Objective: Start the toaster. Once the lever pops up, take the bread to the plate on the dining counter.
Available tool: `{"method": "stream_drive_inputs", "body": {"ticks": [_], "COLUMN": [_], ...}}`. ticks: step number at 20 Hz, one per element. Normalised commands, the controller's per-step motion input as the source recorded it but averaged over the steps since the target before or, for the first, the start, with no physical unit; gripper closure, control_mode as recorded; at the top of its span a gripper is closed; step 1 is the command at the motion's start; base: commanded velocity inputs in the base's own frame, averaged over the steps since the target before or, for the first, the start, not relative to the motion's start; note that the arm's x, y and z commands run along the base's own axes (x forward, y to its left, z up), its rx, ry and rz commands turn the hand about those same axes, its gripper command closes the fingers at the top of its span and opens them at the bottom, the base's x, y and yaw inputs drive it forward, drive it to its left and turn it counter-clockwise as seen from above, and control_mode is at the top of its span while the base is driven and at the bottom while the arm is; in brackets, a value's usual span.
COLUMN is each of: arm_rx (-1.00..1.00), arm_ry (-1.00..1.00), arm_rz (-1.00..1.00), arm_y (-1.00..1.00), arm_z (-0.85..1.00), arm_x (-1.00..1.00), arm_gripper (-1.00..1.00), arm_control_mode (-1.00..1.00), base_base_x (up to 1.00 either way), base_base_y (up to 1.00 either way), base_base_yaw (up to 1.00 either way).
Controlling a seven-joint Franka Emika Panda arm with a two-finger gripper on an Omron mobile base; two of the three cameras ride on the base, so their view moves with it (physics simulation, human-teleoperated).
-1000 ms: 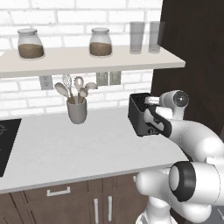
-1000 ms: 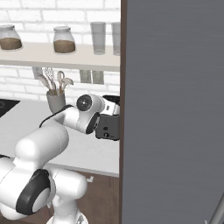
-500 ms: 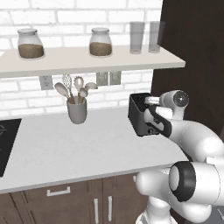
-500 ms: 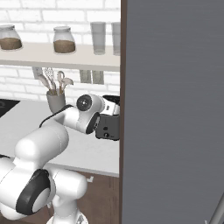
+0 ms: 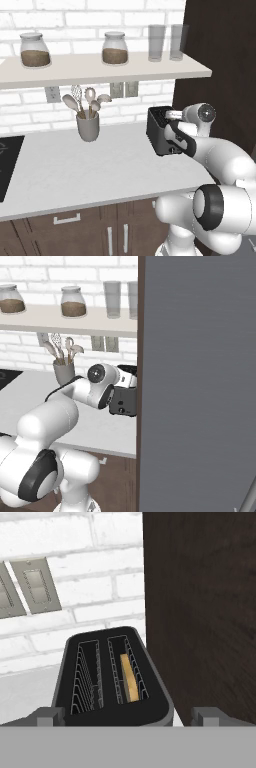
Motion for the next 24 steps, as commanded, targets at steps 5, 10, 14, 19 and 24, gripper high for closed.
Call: {"method": "stream_drive_inputs", "body": {"ticks": [5, 10, 14, 19, 24], "arm_rx": [0.00, 0.00, 0.00, 0.00, 0.00], "arm_ry": [0.00, 0.00, 0.00, 0.00, 0.00], "arm_rz": [0.00, 0.00, 0.00, 0.00, 0.00], "arm_y": [0.00, 0.00, 0.00, 0.00, 0.00], "arm_z": [0.00, 0.00, 0.00, 0.00, 0.00], "arm_x": [0.00, 0.00, 0.00, 0.00, 0.00], "arm_gripper": [-1.00, -1.00, -1.00, -1.00, -1.00], "arm_control_mode": [-1.00, -1.00, -1.00, -1.00, -1.00], "base_base_x": [0.00, 0.00, 0.00, 0.00, 0.00], "base_base_y": [0.00, 0.00, 0.00, 0.00, 0.00], "base_base_yaw": [0.00, 0.00, 0.00, 0.00, 0.00]}}
